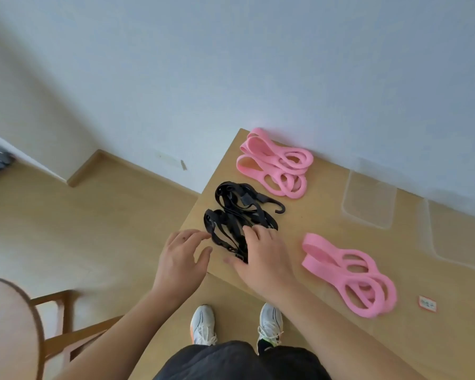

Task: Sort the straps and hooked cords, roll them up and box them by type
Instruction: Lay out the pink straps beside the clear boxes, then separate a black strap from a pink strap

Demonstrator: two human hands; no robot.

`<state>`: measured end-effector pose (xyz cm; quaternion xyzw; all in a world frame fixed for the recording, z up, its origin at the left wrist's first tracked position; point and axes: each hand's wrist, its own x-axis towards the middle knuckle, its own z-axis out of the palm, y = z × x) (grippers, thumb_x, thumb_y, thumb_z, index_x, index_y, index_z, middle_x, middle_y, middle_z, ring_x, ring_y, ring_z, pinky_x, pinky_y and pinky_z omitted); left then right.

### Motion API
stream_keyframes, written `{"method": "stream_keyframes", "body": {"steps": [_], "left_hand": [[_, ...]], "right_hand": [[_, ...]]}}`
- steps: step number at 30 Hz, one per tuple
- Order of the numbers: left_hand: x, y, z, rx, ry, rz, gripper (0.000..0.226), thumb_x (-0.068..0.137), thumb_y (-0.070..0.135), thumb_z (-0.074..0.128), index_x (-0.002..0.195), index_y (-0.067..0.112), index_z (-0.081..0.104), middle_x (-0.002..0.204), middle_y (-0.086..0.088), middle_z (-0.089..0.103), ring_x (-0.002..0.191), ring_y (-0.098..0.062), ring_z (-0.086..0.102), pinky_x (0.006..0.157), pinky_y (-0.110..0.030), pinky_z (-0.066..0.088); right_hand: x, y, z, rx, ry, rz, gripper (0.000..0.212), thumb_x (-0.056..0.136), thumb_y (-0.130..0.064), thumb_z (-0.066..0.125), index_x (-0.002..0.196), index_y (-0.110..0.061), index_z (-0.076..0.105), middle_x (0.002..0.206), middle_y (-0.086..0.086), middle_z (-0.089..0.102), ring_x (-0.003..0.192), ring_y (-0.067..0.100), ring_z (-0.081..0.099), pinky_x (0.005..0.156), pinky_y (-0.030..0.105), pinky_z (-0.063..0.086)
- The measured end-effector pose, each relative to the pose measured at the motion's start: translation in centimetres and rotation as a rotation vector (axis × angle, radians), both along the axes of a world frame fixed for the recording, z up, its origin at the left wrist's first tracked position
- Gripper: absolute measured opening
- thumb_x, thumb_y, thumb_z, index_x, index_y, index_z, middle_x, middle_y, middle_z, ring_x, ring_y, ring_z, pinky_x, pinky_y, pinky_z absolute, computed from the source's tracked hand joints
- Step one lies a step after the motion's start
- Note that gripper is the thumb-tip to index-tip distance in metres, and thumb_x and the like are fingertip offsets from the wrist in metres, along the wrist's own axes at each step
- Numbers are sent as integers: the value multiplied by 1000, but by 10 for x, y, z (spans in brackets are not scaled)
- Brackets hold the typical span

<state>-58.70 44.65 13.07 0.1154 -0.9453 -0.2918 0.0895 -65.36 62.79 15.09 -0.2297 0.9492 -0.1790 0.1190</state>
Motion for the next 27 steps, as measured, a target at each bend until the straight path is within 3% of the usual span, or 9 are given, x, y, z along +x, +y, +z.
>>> {"method": "stream_keyframes", "body": {"steps": [2,5,7,10,14,17,23,27], "left_hand": [[3,-4,0,22,-21,20,28,82,10,82,107,18,76,107,2,72,102,-23,64,87,-30,47],[5,-10,0,54,-33,30,27,83,12,82,109,18,76,108,2,72,102,-24,64,87,-29,45],[5,-13,-1,85,-52,47,26,85,14,80,110,19,75,110,2,72,105,-23,63,88,-29,43],[4,-18,0,133,-62,49,25,88,16,78,112,20,75,113,4,71,107,-22,62,90,-29,43],[-1,-23,5,181,-53,17,25,89,17,76,114,21,74,113,7,69,107,-20,61,92,-32,47],[-8,-25,8,218,-70,-27,26,91,20,74,116,24,72,115,9,68,104,-19,61,91,-38,52],[-19,-13,21,295,-91,-91,29,94,21,69,123,27,68,118,11,64,100,-18,60,91,-38,51],[-26,4,38,371,-110,-140,25,98,26,65,123,27,69,119,11,65,98,-13,61,85,-26,49]], "right_hand": [[-2,-11,-3,159,-48,-10,82,86,-65,60,146,-15,37,137,8,47,120,28,48,101,39,43],[5,-20,-6,234,-69,-4,74,90,-52,65,146,-16,32,141,12,39,118,27,48,99,36,44],[14,-19,-10,181,-73,-3,68,94,-40,66,148,-16,33,142,12,35,118,25,50,99,34,47],[28,-15,-16,78,-10,-11,58,92,-22,67,145,-15,44,136,10,43,113,24,56,92,31,52],[35,-9,-17,-35,179,-103,42,82,-5,71,123,-10,64,126,12,56,101,26,62,79,34,57],[32,-9,-10,-86,237,-162,34,76,7,69,107,-7,69,113,11,64,92,29,65,73,34,57],[44,2,9,-298,213,-371,32,81,10,61,105,-10,70,100,2,70,92,21,64,80,29,52],[50,8,34,-455,98,-606,36,84,11,56,103,-15,73,92,-12,67,77,4,59,73,14,47]]}}
